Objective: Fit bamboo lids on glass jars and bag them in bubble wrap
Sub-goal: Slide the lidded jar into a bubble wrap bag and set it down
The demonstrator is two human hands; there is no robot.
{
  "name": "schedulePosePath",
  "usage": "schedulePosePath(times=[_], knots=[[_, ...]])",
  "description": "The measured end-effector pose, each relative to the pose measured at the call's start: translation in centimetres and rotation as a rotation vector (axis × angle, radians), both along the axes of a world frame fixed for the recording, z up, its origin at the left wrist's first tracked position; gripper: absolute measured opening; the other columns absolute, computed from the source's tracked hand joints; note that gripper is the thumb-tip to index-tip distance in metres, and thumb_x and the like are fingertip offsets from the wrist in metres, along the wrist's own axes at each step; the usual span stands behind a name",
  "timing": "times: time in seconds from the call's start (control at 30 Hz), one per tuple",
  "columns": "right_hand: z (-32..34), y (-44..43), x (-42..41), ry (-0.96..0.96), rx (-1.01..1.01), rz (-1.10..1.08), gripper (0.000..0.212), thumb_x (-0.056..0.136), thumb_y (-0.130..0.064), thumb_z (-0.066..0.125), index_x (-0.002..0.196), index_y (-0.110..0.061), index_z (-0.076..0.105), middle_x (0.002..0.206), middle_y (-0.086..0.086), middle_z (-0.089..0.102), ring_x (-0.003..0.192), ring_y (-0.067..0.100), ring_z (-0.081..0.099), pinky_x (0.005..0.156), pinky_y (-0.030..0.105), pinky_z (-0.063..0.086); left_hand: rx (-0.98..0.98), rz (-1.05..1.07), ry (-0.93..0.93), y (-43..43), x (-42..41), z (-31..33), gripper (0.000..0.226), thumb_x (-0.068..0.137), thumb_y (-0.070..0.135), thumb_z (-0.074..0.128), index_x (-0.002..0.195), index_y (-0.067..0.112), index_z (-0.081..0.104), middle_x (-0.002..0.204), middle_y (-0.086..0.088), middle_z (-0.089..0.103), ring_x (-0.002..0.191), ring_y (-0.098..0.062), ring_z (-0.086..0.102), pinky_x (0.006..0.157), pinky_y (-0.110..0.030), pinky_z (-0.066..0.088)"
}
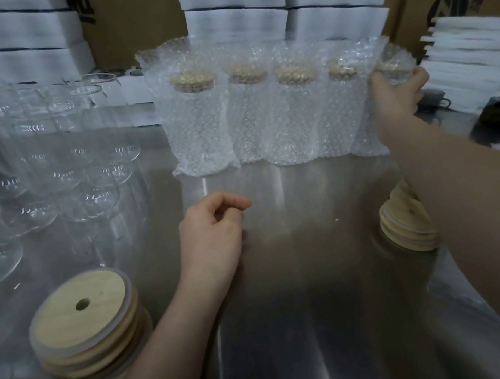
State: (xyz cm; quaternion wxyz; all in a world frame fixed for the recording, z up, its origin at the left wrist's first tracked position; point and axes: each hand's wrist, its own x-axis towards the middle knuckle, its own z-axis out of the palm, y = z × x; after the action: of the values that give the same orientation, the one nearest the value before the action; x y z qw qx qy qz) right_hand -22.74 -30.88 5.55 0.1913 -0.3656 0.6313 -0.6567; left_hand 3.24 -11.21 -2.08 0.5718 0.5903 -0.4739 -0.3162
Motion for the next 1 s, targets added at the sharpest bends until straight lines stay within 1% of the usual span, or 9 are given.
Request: schedulePosePath(times=[0.1, 0.2, 0.33, 0.53, 0.67, 0.8, 0.9, 0.97, 1.0], knots=[[0.0, 0.2, -0.1, -0.006, 0.000, 0.005, 0.074, 0.082, -0.042, 0.061, 0.145, -0.027, 0.025, 0.150, 0.006, 0.030, 0.134, 0.028, 0.034, 0.115, 0.045, 0.028, -0.002, -0.007, 0.001, 0.1, -0.2, 0.0, 0.032, 0.083, 0.000, 0.052, 0.071, 0.024, 0.071, 0.067, -0.006, 0.068, 0.054, -0.003, 0.057, 0.050, -0.018, 0.043], [0.0, 0.6, -0.2, -0.033, -0.026, 0.016, 0.074, 0.081, -0.041, 0.065, 0.143, -0.026, 0.027, 0.148, 0.006, 0.031, 0.132, 0.028, 0.037, 0.113, 0.043, 0.032, 0.000, -0.006, -0.011, 0.2, -0.3, 0.0, 0.032, 0.083, 0.002, 0.053, 0.070, 0.025, 0.070, 0.067, -0.004, 0.068, 0.052, -0.004, 0.057, 0.049, -0.023, 0.043], [0.1, 0.8, -0.2, -0.026, -0.019, 0.035, 0.077, 0.081, -0.041, 0.067, 0.144, -0.024, 0.026, 0.147, 0.007, 0.033, 0.129, 0.028, 0.041, 0.111, 0.042, 0.036, -0.004, -0.006, -0.022, 0.1, -0.2, 0.2, 0.032, 0.083, 0.002, 0.053, 0.070, 0.026, 0.070, 0.067, -0.005, 0.068, 0.054, -0.004, 0.057, 0.051, -0.023, 0.044], [0.0, 1.1, 0.4, 0.003, 0.012, 0.059, 0.076, 0.082, -0.042, 0.067, 0.144, -0.024, 0.026, 0.145, 0.008, 0.038, 0.128, 0.027, 0.041, 0.104, 0.035, 0.036, -0.020, -0.015, -0.031, -0.1, -0.1, 0.1, 0.032, 0.083, 0.001, 0.053, 0.070, 0.025, 0.070, 0.070, -0.008, 0.069, 0.070, -0.019, 0.062, 0.054, -0.018, 0.043], [0.0, 1.1, 0.8, -0.002, 0.015, 0.072, 0.076, 0.081, -0.044, 0.067, 0.143, -0.024, 0.027, 0.143, 0.008, 0.039, 0.128, 0.028, 0.042, 0.109, 0.041, 0.037, -0.018, -0.015, -0.032, -0.1, -0.3, 0.0, 0.032, 0.083, 0.001, 0.053, 0.070, 0.025, 0.070, 0.069, -0.006, 0.069, 0.063, -0.013, 0.061, 0.053, -0.016, 0.042], [-0.4, 1.0, 0.8, -0.025, 0.050, 0.093, 0.082, 0.085, -0.047, 0.063, 0.151, -0.028, 0.018, 0.151, 0.008, 0.030, 0.132, 0.029, 0.039, 0.102, 0.034, 0.034, -0.017, -0.022, -0.012, -0.2, -0.3, 0.0, 0.031, 0.083, 0.001, 0.053, 0.071, 0.024, 0.070, 0.070, -0.009, 0.068, 0.055, -0.005, 0.056, 0.051, -0.018, 0.042], [-0.4, 1.3, 1.6, -0.029, 0.144, 0.017, 0.088, 0.087, -0.056, 0.056, 0.156, -0.032, 0.008, 0.159, 0.009, 0.016, 0.143, 0.032, 0.024, 0.113, 0.043, 0.023, -0.023, -0.020, -0.008, -0.4, 0.0, -0.1, 0.032, 0.083, 0.000, 0.052, 0.070, 0.024, 0.070, 0.072, -0.013, 0.069, 0.056, -0.005, 0.056, 0.051, -0.017, 0.042], [0.2, 1.7, 2.5, 0.029, 0.149, -0.137, 0.078, 0.092, -0.053, 0.049, 0.156, -0.030, 0.012, 0.157, 0.009, 0.018, 0.143, 0.029, 0.025, 0.114, 0.044, 0.022, -0.022, -0.021, -0.004, -0.4, 0.0, -0.2, 0.032, 0.083, 0.000, 0.052, 0.071, 0.023, 0.070, 0.072, -0.014, 0.069, 0.055, -0.004, 0.055, 0.051, -0.016, 0.042], [0.5, 2.1, 3.0, 0.089, 0.138, -0.236, 0.069, 0.094, -0.047, 0.047, 0.155, -0.028, 0.020, 0.154, 0.008, 0.024, 0.140, 0.026, 0.030, 0.112, 0.043, 0.025, -0.021, -0.021, -0.001, -0.5, 0.0, -0.2, 0.032, 0.083, 0.000, 0.052, 0.071, 0.023, 0.070, 0.070, -0.013, 0.069, 0.054, -0.003, 0.055, 0.050, -0.015, 0.042]])
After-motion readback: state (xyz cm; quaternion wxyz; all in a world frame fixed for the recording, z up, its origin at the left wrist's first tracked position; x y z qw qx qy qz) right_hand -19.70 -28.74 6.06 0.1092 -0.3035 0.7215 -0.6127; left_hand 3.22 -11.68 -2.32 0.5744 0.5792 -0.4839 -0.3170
